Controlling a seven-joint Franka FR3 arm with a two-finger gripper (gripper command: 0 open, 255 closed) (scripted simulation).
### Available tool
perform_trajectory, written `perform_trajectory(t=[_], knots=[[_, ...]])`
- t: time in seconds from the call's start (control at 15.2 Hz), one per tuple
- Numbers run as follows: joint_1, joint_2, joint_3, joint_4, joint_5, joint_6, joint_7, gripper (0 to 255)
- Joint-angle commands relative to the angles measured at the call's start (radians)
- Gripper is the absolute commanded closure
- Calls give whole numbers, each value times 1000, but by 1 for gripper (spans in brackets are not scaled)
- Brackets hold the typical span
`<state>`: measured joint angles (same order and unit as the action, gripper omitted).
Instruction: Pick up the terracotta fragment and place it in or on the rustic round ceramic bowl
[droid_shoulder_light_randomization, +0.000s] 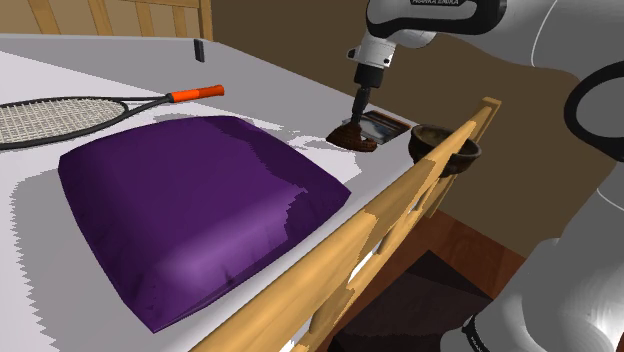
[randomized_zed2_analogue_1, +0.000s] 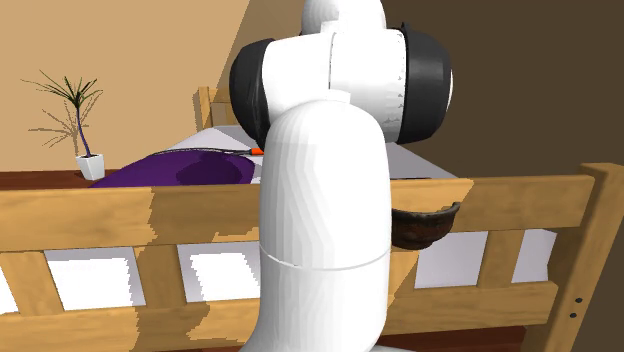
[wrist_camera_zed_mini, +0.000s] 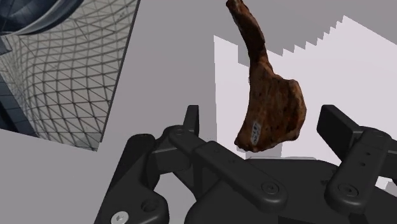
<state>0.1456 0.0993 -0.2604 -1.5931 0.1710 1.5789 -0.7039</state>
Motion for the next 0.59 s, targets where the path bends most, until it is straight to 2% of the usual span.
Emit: perform_trajectory(t=[0.0, 0.07, 0.53], knots=[[0, 0, 0, 0, 0, 0, 0, 0], [0, 0, 0, 0, 0, 0, 0, 255], [0, 1, 0, 1, 0, 0, 0, 255]])
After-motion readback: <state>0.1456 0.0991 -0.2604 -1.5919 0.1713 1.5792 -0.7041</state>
